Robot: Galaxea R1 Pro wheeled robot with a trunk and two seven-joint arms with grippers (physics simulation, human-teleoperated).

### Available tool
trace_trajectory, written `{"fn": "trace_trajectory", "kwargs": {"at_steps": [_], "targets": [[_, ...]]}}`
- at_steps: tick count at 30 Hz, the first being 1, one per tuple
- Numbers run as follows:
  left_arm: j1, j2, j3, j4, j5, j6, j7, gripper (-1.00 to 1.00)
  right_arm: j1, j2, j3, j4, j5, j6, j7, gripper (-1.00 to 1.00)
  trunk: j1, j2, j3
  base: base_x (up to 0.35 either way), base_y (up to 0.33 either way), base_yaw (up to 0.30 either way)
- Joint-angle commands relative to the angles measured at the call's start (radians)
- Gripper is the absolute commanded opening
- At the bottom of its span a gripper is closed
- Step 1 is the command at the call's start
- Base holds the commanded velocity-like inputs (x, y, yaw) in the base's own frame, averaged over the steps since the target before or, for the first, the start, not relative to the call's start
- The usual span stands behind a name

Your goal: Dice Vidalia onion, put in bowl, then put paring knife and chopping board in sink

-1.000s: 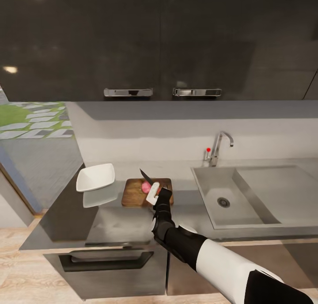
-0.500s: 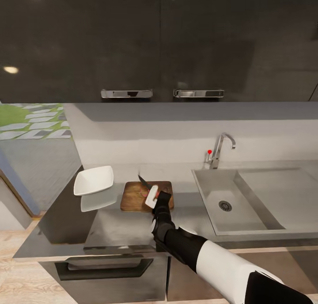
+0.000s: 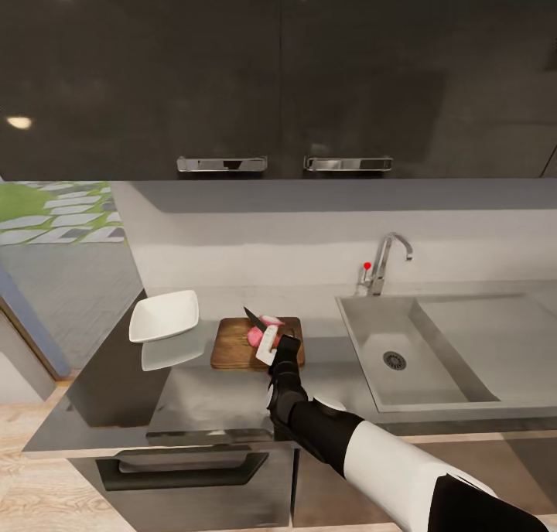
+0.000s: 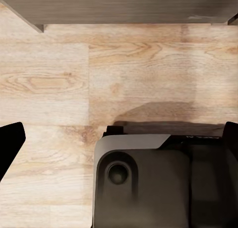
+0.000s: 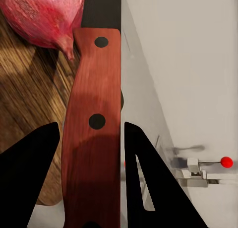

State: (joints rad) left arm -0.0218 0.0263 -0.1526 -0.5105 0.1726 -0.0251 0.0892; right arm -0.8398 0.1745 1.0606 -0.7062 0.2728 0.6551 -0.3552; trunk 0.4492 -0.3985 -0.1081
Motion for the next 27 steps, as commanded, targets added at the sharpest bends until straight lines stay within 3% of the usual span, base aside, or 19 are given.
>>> {"fn": "trace_trajectory", "kwargs": {"at_steps": [1,27], "targets": [[-0.001,0.001,-0.008,0.0,0.01,-0.003,0.007,1.0,-0.001,0.0,0.006,0.002,-0.049,-0.005,0.006,-1.0,0.001,-0.002,-0.003,0.0,0.0,0.0],[-0.001,0.001,-0.008,0.0,0.01,-0.003,0.007,1.0,-0.001,0.0,0.006,0.003,-0.049,-0.005,0.007,-1.0,0.001,-0.002,-0.003,0.0,0.0,0.0]]}}
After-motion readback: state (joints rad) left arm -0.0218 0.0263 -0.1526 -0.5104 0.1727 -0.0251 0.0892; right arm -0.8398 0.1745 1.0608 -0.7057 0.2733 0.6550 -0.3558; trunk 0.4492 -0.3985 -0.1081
